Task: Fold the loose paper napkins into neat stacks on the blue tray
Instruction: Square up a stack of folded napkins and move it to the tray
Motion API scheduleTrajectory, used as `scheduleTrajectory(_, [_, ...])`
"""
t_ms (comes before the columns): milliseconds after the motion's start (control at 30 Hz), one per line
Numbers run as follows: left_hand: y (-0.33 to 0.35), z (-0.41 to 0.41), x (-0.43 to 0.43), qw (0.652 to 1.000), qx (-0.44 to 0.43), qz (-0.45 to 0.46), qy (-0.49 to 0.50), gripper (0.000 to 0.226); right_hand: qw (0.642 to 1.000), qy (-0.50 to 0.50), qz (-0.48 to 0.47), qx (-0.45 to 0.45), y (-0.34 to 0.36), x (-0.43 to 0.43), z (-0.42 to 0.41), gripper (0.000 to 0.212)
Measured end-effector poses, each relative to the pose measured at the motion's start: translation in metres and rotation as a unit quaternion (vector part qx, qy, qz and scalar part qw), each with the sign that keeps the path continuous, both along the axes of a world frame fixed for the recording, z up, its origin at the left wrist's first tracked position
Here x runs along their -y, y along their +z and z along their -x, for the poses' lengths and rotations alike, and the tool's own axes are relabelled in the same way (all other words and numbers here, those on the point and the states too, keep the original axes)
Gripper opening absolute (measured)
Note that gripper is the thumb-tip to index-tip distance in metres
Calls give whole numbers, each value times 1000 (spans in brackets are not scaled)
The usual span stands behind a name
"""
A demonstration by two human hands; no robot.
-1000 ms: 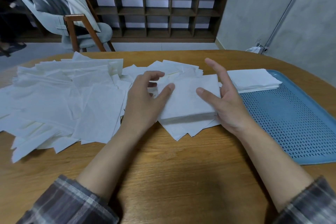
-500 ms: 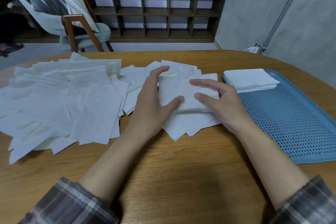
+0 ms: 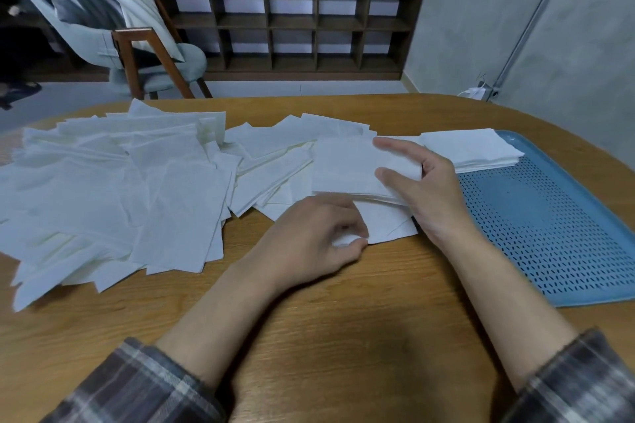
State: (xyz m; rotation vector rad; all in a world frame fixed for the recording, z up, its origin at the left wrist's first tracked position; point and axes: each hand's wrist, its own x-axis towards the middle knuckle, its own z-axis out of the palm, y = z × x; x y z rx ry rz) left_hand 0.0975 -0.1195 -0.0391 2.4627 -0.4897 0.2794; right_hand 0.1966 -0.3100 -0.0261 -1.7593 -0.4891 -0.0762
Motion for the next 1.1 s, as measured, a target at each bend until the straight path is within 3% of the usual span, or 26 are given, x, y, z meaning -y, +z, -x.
scheduleTrajectory(233, [7,1,-3,1000,1,24,13,10,1000,7,-3,3,-1,-1,-1,39])
scheduleTrajectory(467, [17,3,-10,998,-55,2,7,22,1000,7,2,1,-1,-2,-1,39])
scheduleTrajectory(767, [20,4,-9,998,-59,25,30,19,1000,14,-1,-2,-2,-1,-1,39])
scheduleTrajectory(1000, [22,6,-9,993,-17,98,70,12,999,19,-20,-23,-1,-2,-1,43])
scheduleTrajectory(1100, [21,6,-11,995,-11,78,58,7,999,16,-21,-25,0,-2,0,43])
